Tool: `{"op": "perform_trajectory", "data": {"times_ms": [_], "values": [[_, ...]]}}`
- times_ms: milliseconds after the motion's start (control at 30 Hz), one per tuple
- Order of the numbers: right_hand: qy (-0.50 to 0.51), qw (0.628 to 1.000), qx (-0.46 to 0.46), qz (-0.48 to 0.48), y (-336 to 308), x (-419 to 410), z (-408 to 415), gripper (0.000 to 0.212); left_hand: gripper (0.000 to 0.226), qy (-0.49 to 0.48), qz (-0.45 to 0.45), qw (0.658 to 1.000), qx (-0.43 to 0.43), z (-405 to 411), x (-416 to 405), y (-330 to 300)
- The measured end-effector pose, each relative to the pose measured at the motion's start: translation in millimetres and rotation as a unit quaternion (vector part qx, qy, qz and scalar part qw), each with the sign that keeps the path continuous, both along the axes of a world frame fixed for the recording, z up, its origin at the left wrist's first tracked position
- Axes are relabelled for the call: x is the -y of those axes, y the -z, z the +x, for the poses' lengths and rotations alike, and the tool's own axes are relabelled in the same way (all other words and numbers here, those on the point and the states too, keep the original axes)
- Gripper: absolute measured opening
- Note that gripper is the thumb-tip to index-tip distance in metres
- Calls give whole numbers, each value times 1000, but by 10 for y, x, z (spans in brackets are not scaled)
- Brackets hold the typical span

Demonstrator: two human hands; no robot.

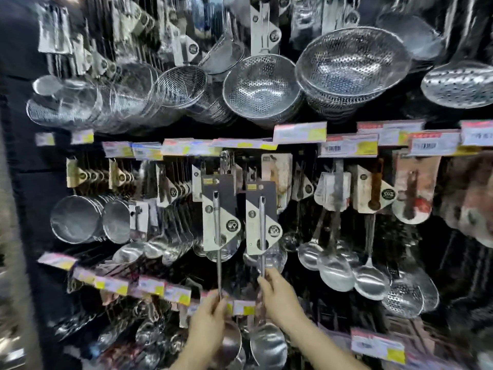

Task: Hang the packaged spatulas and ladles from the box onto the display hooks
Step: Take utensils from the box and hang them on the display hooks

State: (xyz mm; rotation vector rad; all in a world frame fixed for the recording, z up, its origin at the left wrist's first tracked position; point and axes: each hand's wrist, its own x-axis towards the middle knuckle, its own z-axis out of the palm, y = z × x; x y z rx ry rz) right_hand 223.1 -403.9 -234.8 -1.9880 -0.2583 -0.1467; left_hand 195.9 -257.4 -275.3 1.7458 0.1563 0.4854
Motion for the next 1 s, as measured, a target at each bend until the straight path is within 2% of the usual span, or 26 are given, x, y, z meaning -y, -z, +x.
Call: {"op": "perform_trajectory", "data": {"times_ms": [200,467,600,767,933,1000], "values": [[56,998,21,7,-147,-282,226,17,30,90,16,996,13,326,-286,-12],[139,988,58,-36,-494,-823,416,19,43,145,30,989,24,895,-866,-73],[180,982,52,-16,-530,-942,560,20,49,183,-1,983,15,998,-1019,-20],[218,975,29,8,-452,-1018,728,22,40,205,-23,978,30,1005,-1133,-101],[255,966,22,-16,-486,-920,1005,32,32,210,-12,977,32,955,-1203,-218],[279,959,23,-42,-503,-874,1147,28,28,204,8,978,29,935,-1213,-234]]}}
